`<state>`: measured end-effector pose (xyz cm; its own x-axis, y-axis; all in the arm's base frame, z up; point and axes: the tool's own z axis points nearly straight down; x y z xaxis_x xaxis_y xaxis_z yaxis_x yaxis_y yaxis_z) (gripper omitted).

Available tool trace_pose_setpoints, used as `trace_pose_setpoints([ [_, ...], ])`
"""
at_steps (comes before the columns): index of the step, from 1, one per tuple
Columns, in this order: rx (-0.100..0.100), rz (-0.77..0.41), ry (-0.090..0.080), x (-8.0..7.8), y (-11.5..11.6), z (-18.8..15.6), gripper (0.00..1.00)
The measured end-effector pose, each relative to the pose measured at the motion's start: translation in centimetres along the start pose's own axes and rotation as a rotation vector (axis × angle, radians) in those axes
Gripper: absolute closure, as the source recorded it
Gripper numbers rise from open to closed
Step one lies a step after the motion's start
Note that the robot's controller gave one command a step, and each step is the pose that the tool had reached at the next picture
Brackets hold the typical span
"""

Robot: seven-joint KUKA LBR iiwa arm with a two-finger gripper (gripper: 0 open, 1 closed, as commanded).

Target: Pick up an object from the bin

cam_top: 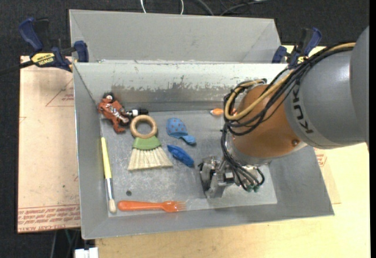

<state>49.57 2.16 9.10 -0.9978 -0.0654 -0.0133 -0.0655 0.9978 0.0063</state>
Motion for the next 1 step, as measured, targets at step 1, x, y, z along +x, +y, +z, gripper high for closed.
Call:
trace_pose_setpoints([
  [1,0.0,0.0,0.007,0.1,0.06,-4.8,1.0],
])
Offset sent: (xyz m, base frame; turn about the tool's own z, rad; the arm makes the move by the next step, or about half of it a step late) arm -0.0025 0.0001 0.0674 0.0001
